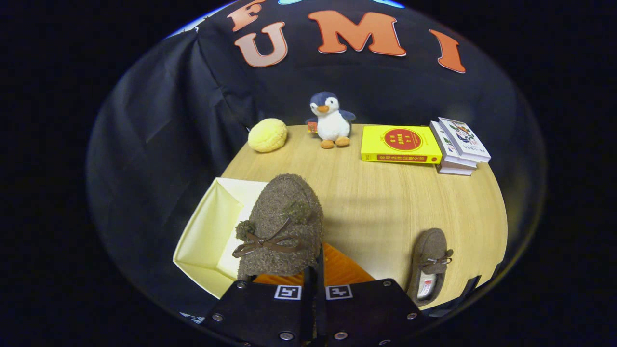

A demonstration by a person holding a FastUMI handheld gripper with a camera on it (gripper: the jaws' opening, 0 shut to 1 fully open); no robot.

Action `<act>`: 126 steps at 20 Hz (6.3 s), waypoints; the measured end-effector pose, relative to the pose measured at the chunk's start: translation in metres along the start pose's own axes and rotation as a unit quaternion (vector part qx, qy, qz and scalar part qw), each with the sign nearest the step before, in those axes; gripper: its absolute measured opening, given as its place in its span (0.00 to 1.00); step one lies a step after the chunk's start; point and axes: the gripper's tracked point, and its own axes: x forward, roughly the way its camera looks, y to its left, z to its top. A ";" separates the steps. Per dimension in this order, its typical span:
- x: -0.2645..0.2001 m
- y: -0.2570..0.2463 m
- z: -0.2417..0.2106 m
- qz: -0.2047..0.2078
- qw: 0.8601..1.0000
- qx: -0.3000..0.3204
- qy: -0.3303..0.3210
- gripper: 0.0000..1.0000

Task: Open the storage box then place both shoes into the box .Put the left shoe in first, then the right shoe, with the right side of both shoes facing outward in a uniform manner.

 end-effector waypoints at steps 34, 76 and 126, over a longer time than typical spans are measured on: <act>0.138 0.163 -0.100 -0.038 0.967 0.022 0.252 0.15; 0.045 -0.310 -0.160 -0.153 0.985 0.046 0.058 0.82; 0.050 0.088 -0.006 -0.002 0.998 0.039 0.052 0.04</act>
